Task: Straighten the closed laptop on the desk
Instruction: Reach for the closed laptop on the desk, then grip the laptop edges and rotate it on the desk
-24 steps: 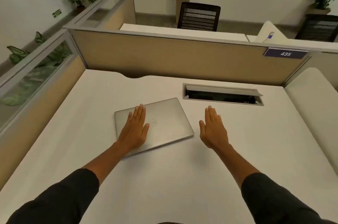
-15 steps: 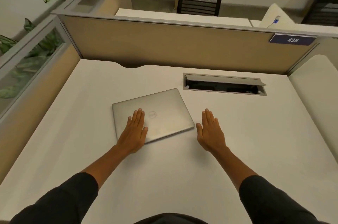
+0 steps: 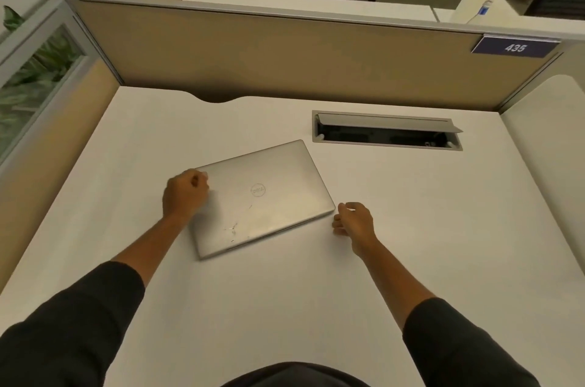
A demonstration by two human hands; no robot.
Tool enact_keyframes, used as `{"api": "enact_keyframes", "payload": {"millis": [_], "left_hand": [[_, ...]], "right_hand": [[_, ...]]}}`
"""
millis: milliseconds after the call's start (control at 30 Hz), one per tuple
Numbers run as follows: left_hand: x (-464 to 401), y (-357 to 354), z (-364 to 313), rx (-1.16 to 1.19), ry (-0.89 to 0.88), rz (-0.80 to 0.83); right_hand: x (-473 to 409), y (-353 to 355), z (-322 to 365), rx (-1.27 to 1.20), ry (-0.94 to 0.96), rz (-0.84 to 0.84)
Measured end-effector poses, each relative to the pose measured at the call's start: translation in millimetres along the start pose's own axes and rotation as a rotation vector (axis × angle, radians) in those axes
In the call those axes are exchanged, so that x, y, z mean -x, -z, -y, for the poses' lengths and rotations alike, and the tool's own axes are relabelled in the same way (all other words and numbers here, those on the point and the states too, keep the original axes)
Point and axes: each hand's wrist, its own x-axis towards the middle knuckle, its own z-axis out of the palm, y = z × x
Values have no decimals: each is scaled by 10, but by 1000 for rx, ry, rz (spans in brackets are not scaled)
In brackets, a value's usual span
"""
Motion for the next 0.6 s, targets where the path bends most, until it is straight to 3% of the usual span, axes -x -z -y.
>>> {"api": "enact_keyframes", "payload": {"millis": [200, 367, 600], "left_hand": [[-474, 70, 87, 6, 88, -66], [-617, 12, 128, 43, 222, 16], [-760, -31, 211, 66, 238, 82]], "right_hand": [[-99, -103, 50, -191, -51, -8], [-184, -170, 90, -204, -120, -82], [-297, -233, 55, -223, -175, -143]]}}
